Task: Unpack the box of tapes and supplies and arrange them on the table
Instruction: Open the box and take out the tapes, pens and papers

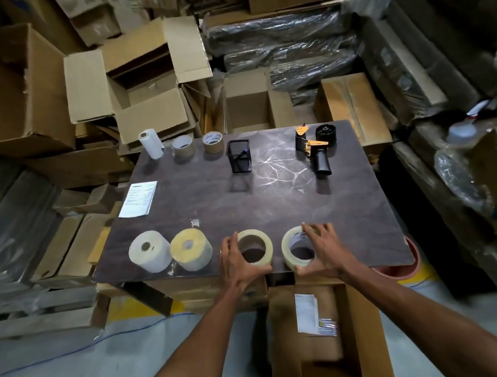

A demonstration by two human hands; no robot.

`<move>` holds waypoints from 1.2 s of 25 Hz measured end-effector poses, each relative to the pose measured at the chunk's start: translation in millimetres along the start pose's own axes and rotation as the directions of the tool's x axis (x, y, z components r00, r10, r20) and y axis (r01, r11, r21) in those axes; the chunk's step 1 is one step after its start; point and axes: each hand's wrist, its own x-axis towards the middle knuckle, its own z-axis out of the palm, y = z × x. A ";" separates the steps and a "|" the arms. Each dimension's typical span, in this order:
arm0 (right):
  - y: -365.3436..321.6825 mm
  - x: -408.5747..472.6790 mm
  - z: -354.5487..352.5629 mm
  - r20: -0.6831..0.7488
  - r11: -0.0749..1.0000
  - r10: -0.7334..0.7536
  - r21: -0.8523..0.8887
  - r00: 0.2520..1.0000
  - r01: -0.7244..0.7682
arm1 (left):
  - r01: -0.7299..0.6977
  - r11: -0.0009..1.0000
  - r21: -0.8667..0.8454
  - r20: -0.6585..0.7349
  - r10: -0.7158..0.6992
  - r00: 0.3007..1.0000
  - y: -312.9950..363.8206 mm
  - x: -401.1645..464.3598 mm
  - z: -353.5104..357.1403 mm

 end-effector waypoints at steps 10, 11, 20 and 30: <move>-18.4 43.1 26.9 0.012 0.999 0.037 0.001 0.999 -0.037 | -0.026 0.998 0.058 0.067 0.022 0.998 -31.9 30.0 1.6; -19.6 43.6 28.6 0.010 0.999 0.041 0.002 0.999 -0.041 | -0.021 0.999 0.050 0.066 0.017 0.998 -31.3 29.2 1.7; -27.6 39.2 32.5 0.006 0.997 0.067 0.032 0.998 -0.067 | 0.023 1.000 -0.013 0.077 -0.022 0.997 -29.4 19.1 -1.2; -0.5 -7.7 32.1 -0.029 0.965 0.171 0.206 0.985 -0.162 | 0.073 0.991 -0.116 -0.056 -0.080 0.995 -35.7 -35.7 0.8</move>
